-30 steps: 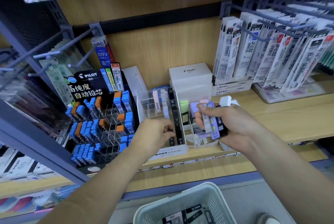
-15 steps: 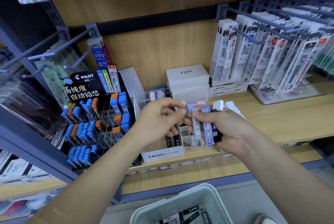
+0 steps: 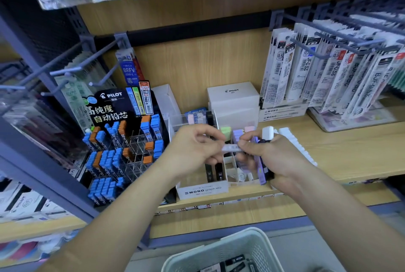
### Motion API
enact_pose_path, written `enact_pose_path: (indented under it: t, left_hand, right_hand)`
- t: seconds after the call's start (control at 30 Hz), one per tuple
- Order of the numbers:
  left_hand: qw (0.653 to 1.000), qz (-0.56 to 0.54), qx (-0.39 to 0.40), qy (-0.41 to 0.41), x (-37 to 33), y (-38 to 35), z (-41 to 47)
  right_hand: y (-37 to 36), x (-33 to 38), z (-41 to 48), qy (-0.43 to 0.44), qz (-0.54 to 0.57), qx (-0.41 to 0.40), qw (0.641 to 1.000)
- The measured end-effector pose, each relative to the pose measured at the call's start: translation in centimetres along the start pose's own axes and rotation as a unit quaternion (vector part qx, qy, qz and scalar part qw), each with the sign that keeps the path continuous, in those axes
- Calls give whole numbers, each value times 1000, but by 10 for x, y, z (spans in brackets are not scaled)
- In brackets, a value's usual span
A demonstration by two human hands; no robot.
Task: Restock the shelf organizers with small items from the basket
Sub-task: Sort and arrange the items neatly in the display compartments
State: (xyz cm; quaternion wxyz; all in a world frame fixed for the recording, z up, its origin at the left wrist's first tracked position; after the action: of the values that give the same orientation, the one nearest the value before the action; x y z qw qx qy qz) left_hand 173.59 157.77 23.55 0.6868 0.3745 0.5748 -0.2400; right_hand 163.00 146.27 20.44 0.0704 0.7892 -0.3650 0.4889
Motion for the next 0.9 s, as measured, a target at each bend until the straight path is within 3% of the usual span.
enact_pose_path:
  t: [0.17,0.27,0.5,0.63,0.77,0.9]
  left_hand:
    - [995,-91,-48,-1,1,25,5]
    - [998,-64,-8,-24,-3,27,5]
    - [998,-40,-8,-47,-9,34,4]
    - [995,-45,-73,-58,-10,49,7]
    - [976,121,-142,-110,-15,75,10]
    - [954,242,-124,-124,-4,67,12]
  right_hand:
    - [-5,-2,2,-3,-19,-12,1000]
    - [-9,-3,3,-12,-2,-5,1000]
    - [-17,-3,3,-20,-4,24,1000]
    - [-15,-1,3,-22,8,12,1000]
    - [-2,2,3,-43,63,-29,997]
    - [0,2,1,-63,84,-29,994]
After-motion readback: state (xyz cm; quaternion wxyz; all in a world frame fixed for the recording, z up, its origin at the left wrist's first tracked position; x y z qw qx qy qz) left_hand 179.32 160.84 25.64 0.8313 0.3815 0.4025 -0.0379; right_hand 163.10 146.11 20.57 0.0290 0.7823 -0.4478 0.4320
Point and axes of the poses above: each hand's wrist, its own z-axis towards the middle knuckle, its own y-axis out of the back of the hand, x = y × z, the point moved 7 cm from there along z, towards the middle knuckle, and after that the axes turned 13 degrees about -y, right-handed, at the moved point
